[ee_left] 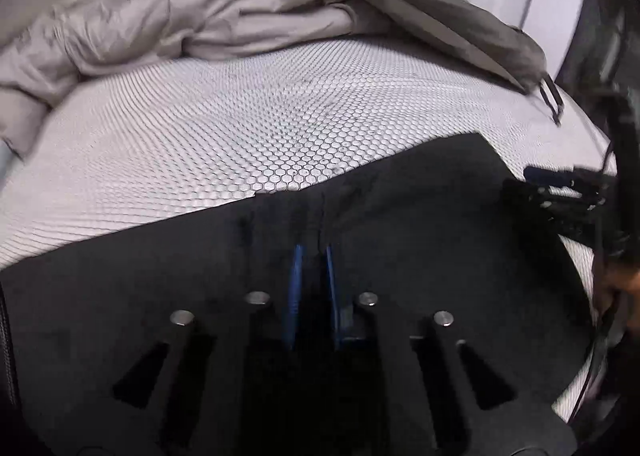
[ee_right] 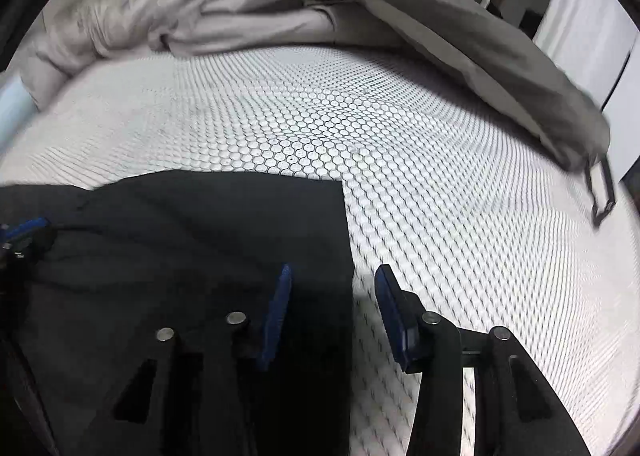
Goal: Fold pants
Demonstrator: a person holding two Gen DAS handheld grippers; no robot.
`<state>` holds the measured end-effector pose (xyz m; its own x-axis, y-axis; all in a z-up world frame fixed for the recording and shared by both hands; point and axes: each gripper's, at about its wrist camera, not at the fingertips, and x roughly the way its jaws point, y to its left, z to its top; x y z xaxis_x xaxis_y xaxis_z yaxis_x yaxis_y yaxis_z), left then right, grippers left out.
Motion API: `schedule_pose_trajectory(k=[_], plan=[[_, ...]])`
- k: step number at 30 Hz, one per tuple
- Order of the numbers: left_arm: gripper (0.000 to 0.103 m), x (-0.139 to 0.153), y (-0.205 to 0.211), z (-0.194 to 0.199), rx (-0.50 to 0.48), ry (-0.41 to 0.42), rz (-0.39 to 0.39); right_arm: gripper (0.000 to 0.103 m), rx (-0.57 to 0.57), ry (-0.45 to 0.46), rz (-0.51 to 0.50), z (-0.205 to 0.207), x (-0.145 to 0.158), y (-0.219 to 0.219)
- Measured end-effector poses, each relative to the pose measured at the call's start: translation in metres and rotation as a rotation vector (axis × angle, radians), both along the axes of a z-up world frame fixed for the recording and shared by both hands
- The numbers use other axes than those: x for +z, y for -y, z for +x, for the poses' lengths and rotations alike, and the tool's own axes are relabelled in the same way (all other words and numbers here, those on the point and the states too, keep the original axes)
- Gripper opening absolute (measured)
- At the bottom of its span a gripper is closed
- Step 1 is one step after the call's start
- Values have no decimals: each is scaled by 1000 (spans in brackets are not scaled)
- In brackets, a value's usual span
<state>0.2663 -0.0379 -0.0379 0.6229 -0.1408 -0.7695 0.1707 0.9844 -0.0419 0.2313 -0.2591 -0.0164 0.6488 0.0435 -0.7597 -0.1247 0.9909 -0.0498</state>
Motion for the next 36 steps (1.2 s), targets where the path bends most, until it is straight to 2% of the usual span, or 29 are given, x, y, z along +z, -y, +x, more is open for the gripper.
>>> schedule_pose_trajectory(k=[2, 3, 5, 6, 7, 8, 10, 13, 15, 17, 18, 20, 21, 24, 25, 26, 30, 32, 34, 35, 36], plan=[[11, 18, 1, -28, -79, 61, -40, 45, 104, 43, 60, -29, 17, -3], [14, 19, 3, -33, -95, 59, -54, 45, 151, 54, 66, -40, 22, -10], [16, 6, 12, -38, -139, 4, -92, 45, 272, 37, 89, -59, 21, -35], [16, -11, 18, -36, -166, -51, -85, 45, 307, 19, 108, -62, 17, -44], [18, -23, 21, -36, -170, -80, -45, 45, 346, -14, 128, -64, 10, -54], [19, -29, 21, -40, -175, -73, -24, 45, 374, -61, 106, -65, -2, -63], [23, -25, 14, -51, -193, -64, -27, 45, 355, -52, -7, -71, -17, -63], [24, -20, -5, -66, -124, -74, 14, 45, 252, -35, -60, -79, -17, -24], [23, -13, -11, -76, -69, -64, 54, 46, 186, -18, -65, -85, -17, 6], [23, 2, -11, -86, -46, -21, 29, 45, 143, -10, -24, -94, -12, 27], [24, 12, -7, -92, -76, 16, -11, 45, 134, 15, -6, -105, -4, 30], [26, 16, 6, -98, -137, 22, -32, 45, 202, 70, 27, -122, 11, 17], [29, 10, 17, -100, -183, -9, -27, 45, 249, 70, 46, -128, 14, 8], [30, -19, 34, -102, -234, -115, 32, 46, 381, -14, 137, -131, 4, -19], [30, -27, 37, -104, -242, -119, 70, 46, 388, -54, 132, -126, -6, -23], [30, -29, 35, -106, -241, -106, 78, 45, 372, -76, 80, -123, -17, -21], [30, -19, 7, -122, -226, -108, 58, 46, 279, -54, -28, -124, -14, 21], [30, -9, -15, -133, -199, -114, 3, 51, 233, -72, 16, -124, -12, 55], [31, 10, -39, -141, -127, -90, -69, 51, 208, -108, 197, -127, -15, 92], [34, 22, -57, -142, -57, -60, -101, 51, 199, -119, 283, -127, -14, 104], [42, 30, -68, -147, -13, -43, -126, 51, 184, -122, 358, -127, -13, 113]])
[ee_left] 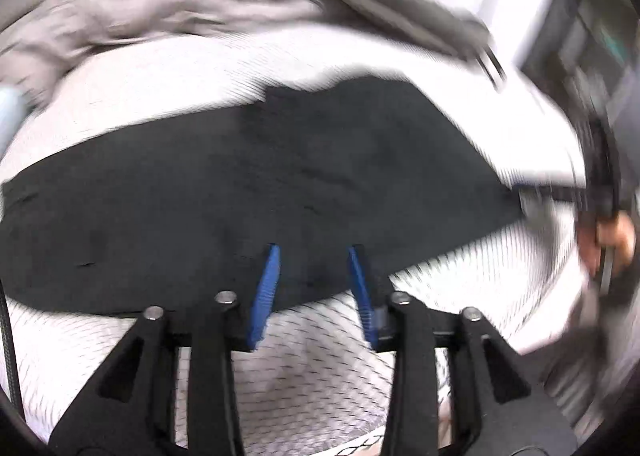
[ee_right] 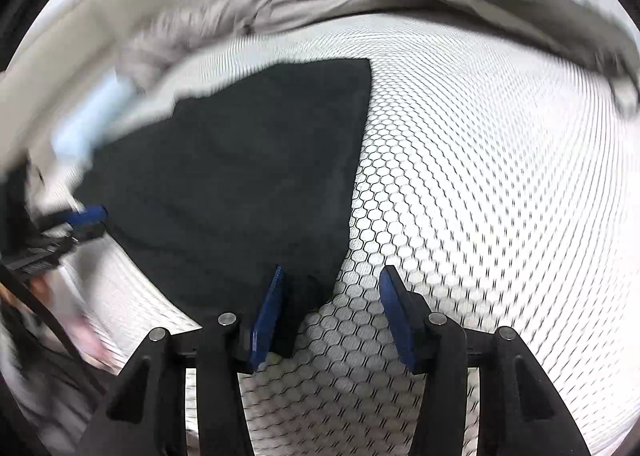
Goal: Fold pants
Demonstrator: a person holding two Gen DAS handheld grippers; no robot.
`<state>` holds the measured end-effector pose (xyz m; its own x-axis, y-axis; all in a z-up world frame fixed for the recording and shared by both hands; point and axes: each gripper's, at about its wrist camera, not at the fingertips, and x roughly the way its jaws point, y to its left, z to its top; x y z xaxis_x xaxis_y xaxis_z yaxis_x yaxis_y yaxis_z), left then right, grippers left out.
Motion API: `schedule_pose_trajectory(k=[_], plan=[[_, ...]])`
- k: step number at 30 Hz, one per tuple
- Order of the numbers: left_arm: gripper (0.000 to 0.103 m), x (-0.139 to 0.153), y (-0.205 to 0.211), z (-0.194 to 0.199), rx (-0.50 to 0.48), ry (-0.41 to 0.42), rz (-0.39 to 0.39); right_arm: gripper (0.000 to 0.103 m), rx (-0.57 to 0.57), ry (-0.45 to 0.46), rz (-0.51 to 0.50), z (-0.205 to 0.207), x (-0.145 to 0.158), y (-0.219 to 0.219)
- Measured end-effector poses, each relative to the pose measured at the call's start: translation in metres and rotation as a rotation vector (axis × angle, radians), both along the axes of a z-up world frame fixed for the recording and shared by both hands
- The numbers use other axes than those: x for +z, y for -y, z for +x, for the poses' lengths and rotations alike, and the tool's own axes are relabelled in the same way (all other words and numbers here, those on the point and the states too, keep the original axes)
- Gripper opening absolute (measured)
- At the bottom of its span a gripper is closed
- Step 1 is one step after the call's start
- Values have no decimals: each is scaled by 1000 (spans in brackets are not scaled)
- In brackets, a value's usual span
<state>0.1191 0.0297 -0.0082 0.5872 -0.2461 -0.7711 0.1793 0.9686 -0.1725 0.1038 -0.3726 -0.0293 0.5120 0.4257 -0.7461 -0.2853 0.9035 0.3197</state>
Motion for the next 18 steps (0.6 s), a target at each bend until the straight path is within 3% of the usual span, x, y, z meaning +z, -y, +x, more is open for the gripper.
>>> schedule_pose_trajectory(k=[1, 3, 6, 8, 9, 11, 13, 14, 17, 18], plan=[[48, 8, -19, -1, 76, 19, -40, 51, 2, -18, 72, 1, -1, 6], [49, 17, -51, 1, 204, 31, -96, 51, 11, -75, 193, 8, -9, 10], [49, 15, -90, -3, 346, 17, -137, 47, -18, -145, 254, 20, -26, 8], [49, 10, -112, -12, 414, 10, -131, 12, -32, -143, 278, 33, -29, 2], [49, 6, -125, -21, 447, 7, -142, 8, -33, -133, 282, 38, -28, 2], [49, -3, -143, -33, 489, -19, -162, 6, -14, -41, 253, 28, -8, 0], [49, -19, -159, -43, 518, -52, -181, 6, 0, -11, 259, 4, 5, -8], [49, -24, -167, -43, 529, -74, -189, 6, 4, -14, 249, 2, 6, -7], [49, -38, -184, -50, 560, -69, -202, 13, -49, -88, 46, 0, -19, -5], [49, -39, -182, -46, 554, -63, -204, 14, -58, -102, 44, 0, -26, -4]])
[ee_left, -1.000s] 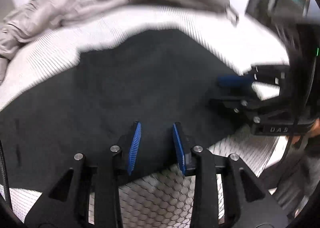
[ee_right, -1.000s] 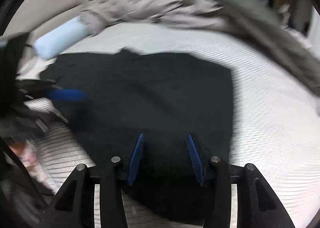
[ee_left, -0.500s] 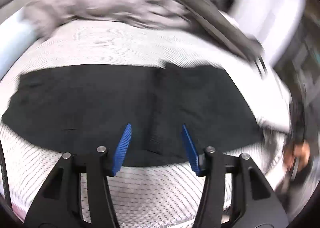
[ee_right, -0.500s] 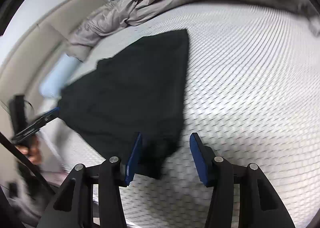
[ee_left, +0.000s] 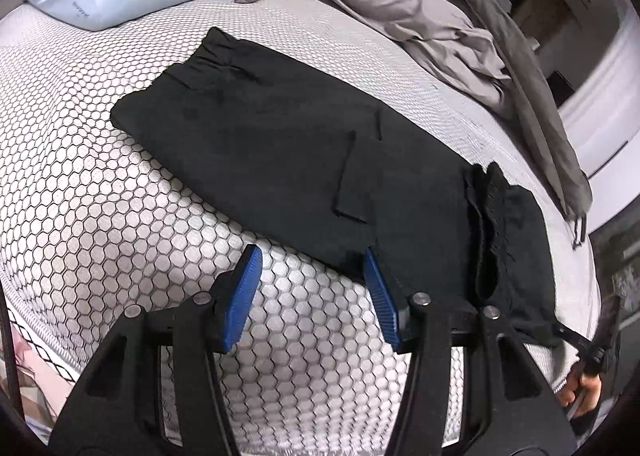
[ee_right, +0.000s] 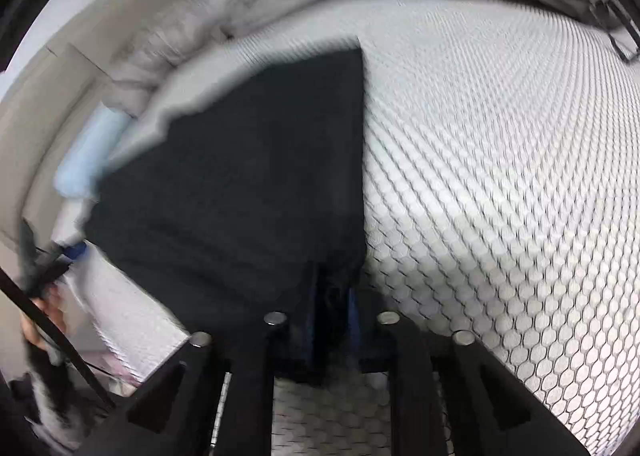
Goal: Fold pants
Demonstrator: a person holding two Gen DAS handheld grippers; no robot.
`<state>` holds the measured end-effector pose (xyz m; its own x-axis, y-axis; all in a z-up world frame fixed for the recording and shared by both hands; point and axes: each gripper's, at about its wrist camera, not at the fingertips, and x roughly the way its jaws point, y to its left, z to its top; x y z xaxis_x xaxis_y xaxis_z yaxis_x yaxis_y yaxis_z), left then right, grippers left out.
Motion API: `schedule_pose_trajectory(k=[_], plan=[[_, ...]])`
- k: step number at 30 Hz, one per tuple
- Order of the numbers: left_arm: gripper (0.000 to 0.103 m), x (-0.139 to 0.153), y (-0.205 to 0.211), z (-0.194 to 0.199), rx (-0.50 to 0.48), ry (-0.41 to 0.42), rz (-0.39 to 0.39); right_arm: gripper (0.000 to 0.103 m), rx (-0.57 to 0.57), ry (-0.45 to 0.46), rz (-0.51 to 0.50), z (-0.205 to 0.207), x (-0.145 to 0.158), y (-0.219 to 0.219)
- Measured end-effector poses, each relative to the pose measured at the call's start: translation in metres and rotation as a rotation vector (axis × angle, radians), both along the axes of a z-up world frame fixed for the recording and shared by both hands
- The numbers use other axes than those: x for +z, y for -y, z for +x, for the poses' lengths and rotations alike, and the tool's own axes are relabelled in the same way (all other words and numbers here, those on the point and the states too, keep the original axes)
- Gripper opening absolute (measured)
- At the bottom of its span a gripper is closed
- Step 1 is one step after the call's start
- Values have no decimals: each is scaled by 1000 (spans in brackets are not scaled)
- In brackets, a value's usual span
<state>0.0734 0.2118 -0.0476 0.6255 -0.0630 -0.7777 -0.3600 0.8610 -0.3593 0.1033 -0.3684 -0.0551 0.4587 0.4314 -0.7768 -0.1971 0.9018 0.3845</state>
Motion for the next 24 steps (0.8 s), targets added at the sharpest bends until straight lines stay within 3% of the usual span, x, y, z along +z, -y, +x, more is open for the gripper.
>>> schedule_pose_trajectory(k=[4, 6, 8, 11, 14, 16, 18, 19, 22, 24], plan=[[49, 4, 17, 14, -95, 21, 70, 33, -12, 78, 1, -18, 24, 14], [49, 8, 27, 15, -110, 44, 54, 42, -39, 135, -5, -29, 36, 18], [49, 12, 42, 14, -148, 93, 19, 44, -47, 160, 12, -30, 44, 18], [53, 18, 80, 24, -223, 132, 76, 44, -46, 187, 32, -27, 45, 20], [52, 19, 118, 39, -333, 129, 44, 44, -25, 189, 40, -8, 46, 8], [52, 28, 134, 38, -367, 152, 103, 44, -16, 208, 36, -6, 50, 2], [52, 36, 147, 35, -368, 166, 219, 44, -1, 229, 25, -8, 50, 0], [52, 39, 151, 37, -361, 174, 233, 44, -4, 241, 19, -6, 49, -1], [52, 47, 146, 32, -323, 213, 196, 44, -11, 221, 14, 3, 41, 2], [52, 45, 147, 36, -347, 207, 167, 44, -13, 217, 17, 14, 38, -2]])
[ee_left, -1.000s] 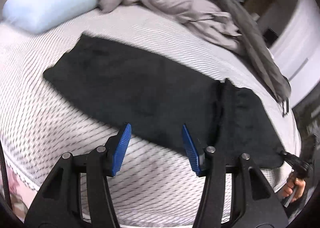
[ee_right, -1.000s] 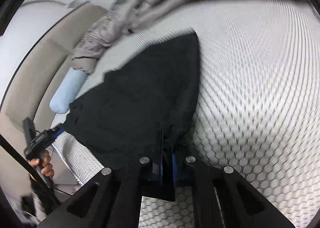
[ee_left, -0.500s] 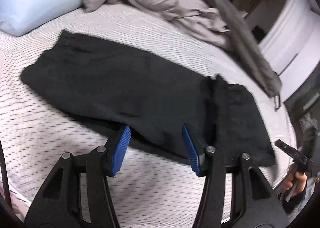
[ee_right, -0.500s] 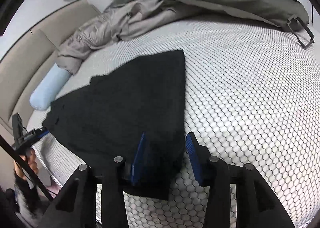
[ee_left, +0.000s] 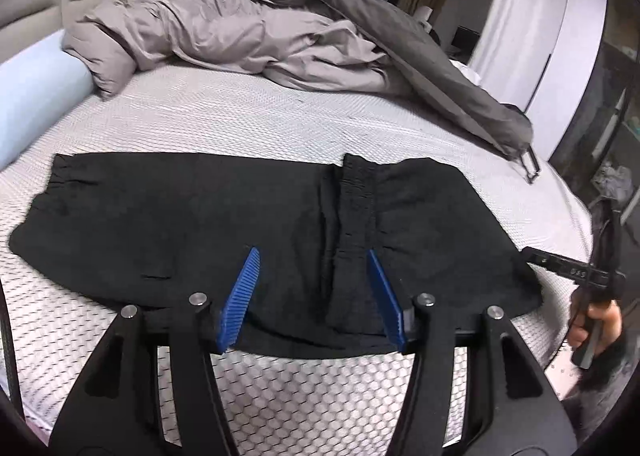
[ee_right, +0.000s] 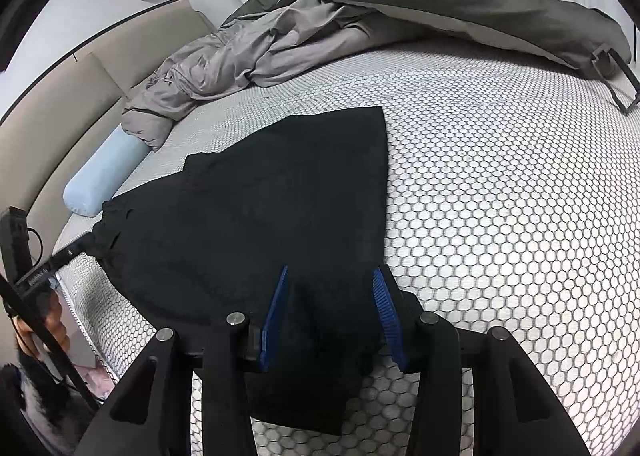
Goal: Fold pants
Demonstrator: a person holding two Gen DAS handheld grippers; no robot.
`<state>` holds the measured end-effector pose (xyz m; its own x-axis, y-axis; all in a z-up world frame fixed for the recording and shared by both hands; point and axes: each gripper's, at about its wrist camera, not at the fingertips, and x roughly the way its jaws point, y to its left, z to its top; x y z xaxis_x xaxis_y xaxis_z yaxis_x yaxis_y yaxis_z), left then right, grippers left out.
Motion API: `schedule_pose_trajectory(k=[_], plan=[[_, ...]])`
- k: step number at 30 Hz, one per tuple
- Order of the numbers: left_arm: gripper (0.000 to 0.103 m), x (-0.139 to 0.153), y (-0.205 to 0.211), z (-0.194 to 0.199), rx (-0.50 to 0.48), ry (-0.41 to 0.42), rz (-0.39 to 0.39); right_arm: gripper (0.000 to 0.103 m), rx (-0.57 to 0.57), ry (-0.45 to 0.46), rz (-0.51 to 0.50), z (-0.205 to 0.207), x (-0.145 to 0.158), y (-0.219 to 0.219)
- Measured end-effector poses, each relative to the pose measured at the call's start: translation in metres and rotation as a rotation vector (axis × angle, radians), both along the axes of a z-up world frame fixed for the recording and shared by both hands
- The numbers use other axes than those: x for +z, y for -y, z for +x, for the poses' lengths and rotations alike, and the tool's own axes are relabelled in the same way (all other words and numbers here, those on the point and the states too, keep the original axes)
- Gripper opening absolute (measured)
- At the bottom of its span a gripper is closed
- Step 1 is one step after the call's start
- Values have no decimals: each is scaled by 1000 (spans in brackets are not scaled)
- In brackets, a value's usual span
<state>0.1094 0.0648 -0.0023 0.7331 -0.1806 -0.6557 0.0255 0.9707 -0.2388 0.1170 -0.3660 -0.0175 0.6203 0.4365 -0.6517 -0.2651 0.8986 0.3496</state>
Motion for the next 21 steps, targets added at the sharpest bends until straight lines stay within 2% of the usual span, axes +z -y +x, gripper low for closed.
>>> schedule_pose_trajectory(k=[4, 6, 9, 11, 12, 13, 15, 18, 20, 21], plan=[[52, -26, 11, 24, -113, -131, -70, 44, 3, -15, 17, 3, -3, 3], [52, -46, 21, 37, -133, -196, -19, 44, 7, -16, 20, 0, -5, 7], [46, -59, 27, 41, -135, -198, 25, 44, 11, -26, -4, -2, -10, 6], [39, -53, 31, 37, -146, -201, 59, 44, 14, -30, -27, 1, -14, 1], [21, -48, 29, 34, -139, -201, 52, 44, 15, -30, -35, 2, -15, 0], [17, -41, 25, 30, -137, -204, 34, 44, 16, -32, -39, 4, -16, -3], [17, -32, 17, 23, -160, -214, -15, 44, 15, -31, -42, 4, -16, -2], [20, -44, 16, 24, -155, -264, 16, 44, 15, -28, -45, 5, -16, -2], [23, -47, 17, 24, -147, -258, 22, 44, 16, -29, -50, 5, -17, -3], [31, -43, 16, 23, -143, -244, 26, 44, 15, -30, -54, 5, -18, -3]])
